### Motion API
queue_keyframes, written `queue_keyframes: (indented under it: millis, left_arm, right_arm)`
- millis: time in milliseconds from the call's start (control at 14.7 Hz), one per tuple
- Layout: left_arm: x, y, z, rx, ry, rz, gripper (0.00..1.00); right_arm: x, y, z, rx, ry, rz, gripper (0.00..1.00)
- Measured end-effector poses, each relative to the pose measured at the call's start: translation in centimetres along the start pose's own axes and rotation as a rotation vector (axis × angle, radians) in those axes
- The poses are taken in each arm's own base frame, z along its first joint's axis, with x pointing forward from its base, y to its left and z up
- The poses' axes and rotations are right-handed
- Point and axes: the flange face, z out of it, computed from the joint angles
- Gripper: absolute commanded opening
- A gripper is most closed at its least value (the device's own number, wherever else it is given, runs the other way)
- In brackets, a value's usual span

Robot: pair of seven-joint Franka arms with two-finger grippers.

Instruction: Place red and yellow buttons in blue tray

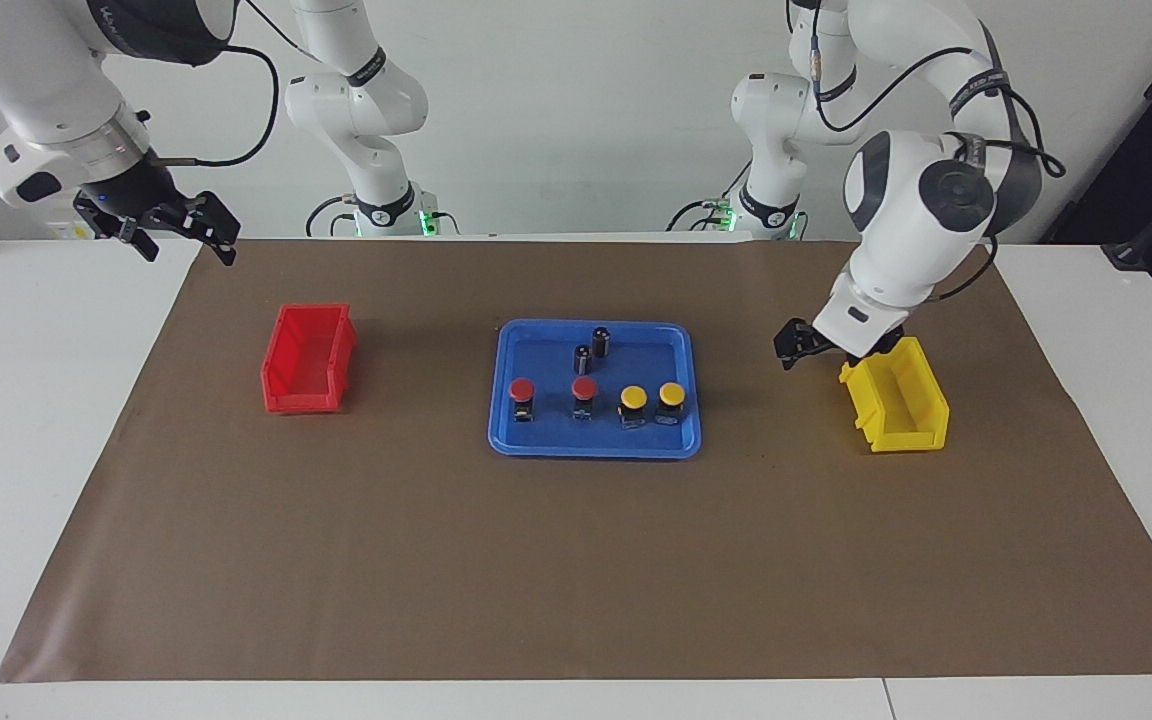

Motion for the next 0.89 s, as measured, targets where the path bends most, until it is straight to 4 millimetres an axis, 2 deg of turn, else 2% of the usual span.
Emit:
queue_keyframes:
  millis: [137,341,546,887]
  left_arm:
    - [-1.3,-3.2,-3.7,-0.014,0.025,0.003,1.00]
    - [-3.6,-6.0,-8.1,-0.033,0.086,0.028,1.00]
    - [-4.8,-6.5,-9.8,-0.037,0.111,0.071,1.00]
    - [-5.2,-7.6,-11.5,-0.034,0.117,0.098,1.00]
  right_arm:
    - [0.0,0.0,0.0,0.000,0.000,0.000,1.00]
    - [0.0,0.0,0.0,0.000,-0.001,0.000,1.00]
    - [0.0,0.0,0.1,0.000,-0.001,0.000,1.00]
    - [0.0,0.0,0.1,0.000,-0.003,0.000,1.00]
